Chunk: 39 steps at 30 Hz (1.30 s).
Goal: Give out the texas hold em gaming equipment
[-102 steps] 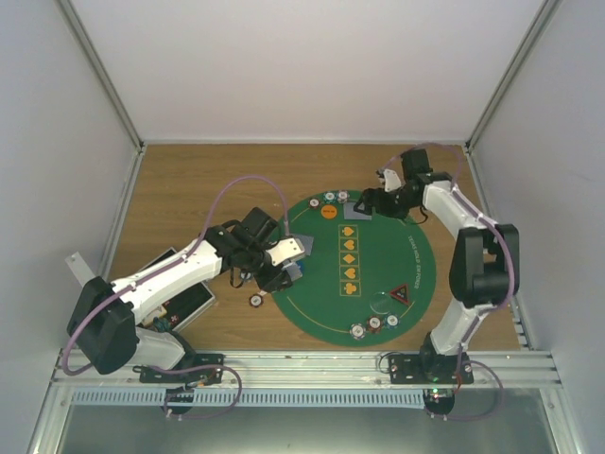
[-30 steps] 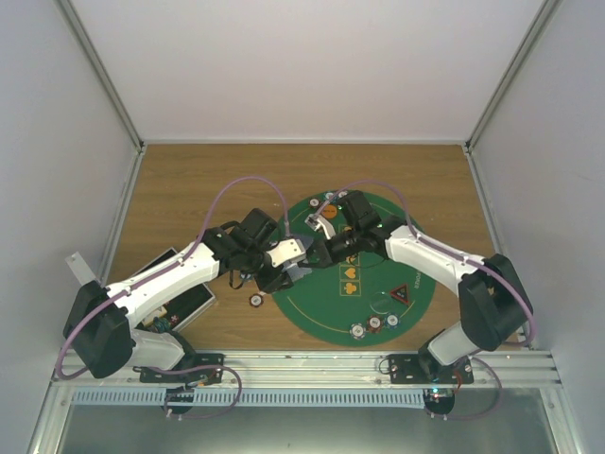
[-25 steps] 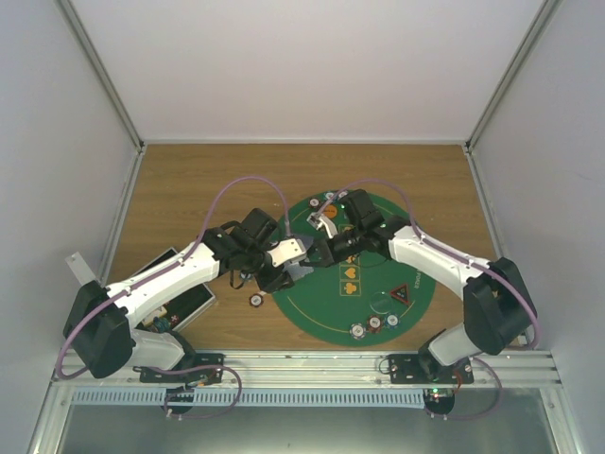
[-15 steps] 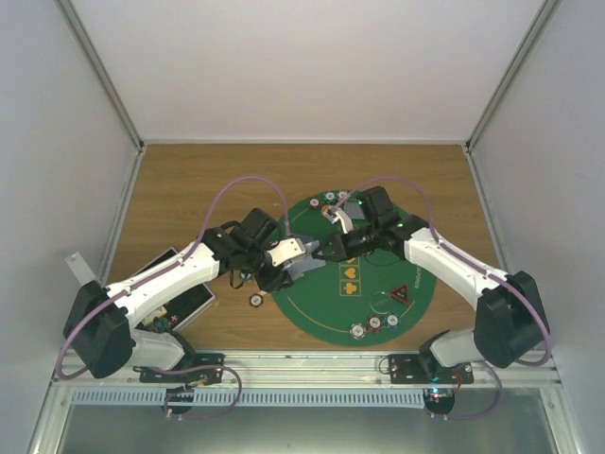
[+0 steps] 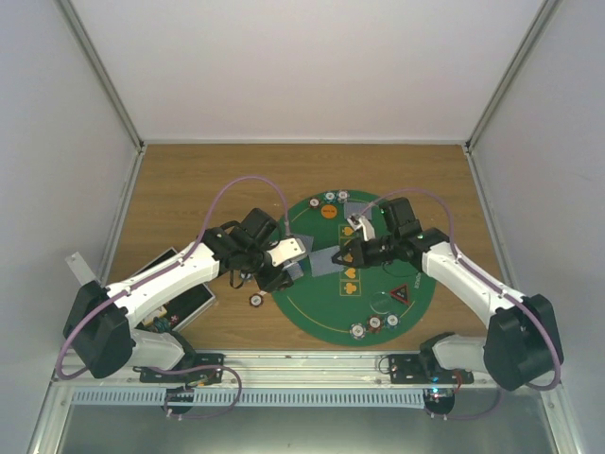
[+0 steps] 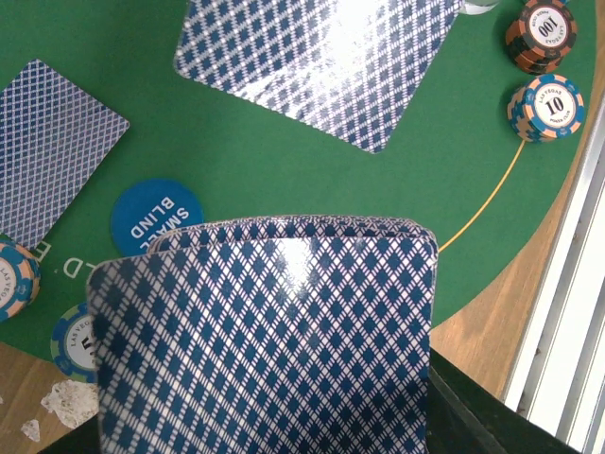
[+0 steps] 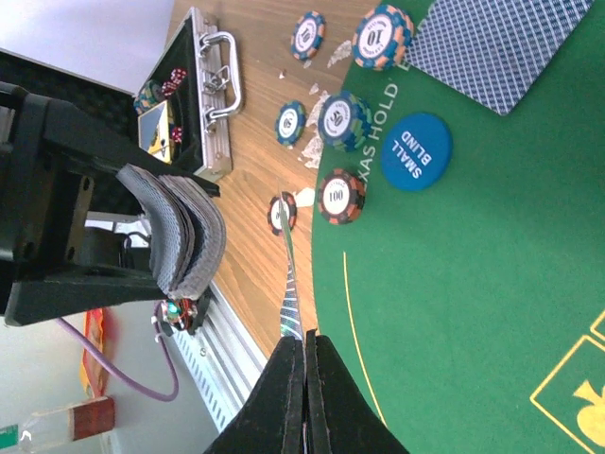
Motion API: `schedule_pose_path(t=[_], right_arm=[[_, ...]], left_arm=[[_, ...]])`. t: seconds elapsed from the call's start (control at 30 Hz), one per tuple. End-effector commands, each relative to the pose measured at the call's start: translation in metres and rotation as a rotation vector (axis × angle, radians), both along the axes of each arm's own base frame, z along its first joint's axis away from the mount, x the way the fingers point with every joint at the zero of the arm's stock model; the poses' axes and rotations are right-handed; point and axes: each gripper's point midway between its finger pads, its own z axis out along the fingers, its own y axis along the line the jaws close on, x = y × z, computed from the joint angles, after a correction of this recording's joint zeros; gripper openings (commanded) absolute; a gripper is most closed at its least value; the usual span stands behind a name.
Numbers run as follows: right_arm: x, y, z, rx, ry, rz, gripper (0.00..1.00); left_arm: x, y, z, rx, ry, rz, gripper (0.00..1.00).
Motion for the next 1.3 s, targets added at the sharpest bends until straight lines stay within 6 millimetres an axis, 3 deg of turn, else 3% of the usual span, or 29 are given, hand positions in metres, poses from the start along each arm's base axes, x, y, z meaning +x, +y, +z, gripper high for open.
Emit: schedule_pose_path(t=[0.0, 0.27, 0.73, 0.93, 1.27], right_arm=[[-0.004, -0.008, -0.006, -0.011, 0.024, -0.041, 0.00], [-0.043, -0.025, -0.058, -0.174, 0.146, 0.046, 0.01], [-0.076, -0.023, -0.095, -0.380, 0.240, 0.231, 0.01], [-0.076, -0.027, -0.108, -0.478, 0.250, 0.244, 0.01], [-0.058, -0.045, -0.119, -0.671, 0.200, 0.193, 0.01]], left_arm=[[0.005, -0.005, 0.006, -0.024, -0.037, -0.008, 0.53], [0.005, -0.005, 0.006, -0.026, -0.038, -0.009, 0.53], [0.004, -0.004, 0.007, -0.028, -0.041, -0.008, 0.53], [0.004, -0.005, 0.008, -0.030, -0.040, -0.012, 0.53], [0.004, -0.005, 0.009, -0.031, -0.043, -0.009, 0.53]])
